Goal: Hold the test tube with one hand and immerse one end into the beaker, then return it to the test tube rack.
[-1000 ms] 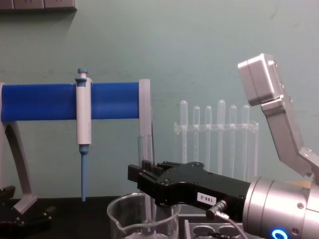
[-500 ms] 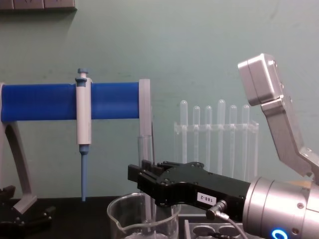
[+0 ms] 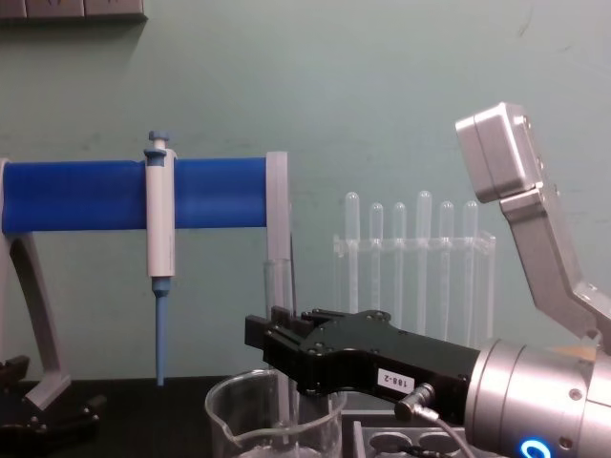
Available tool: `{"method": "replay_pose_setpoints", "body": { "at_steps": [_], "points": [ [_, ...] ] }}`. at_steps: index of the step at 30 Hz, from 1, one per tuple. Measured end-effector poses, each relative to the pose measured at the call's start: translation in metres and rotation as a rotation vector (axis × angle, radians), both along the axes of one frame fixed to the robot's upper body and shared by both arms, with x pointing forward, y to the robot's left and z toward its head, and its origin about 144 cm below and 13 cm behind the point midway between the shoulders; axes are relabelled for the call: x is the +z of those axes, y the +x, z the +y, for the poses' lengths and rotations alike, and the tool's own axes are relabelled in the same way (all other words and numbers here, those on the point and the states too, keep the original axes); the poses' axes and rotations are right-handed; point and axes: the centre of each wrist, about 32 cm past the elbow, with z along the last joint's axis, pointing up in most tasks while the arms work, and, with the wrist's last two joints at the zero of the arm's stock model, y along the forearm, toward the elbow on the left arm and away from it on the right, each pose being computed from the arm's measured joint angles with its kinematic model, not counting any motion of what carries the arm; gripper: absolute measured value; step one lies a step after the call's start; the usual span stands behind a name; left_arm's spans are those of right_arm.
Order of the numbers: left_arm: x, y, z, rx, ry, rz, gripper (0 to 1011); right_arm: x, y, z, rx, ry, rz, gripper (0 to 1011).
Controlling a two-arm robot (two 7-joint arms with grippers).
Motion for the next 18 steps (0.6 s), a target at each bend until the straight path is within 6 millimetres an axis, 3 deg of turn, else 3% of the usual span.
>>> {"method": "replay_pose_setpoints", "body": {
  "at_steps": [18],
  "points": [
    [0.0, 0.0, 0.0, 0.0, 0.0, 0.0, 1000, 0.0, 0.0, 0.0, 0.0, 0.0, 0.0, 224]
  ]
}}
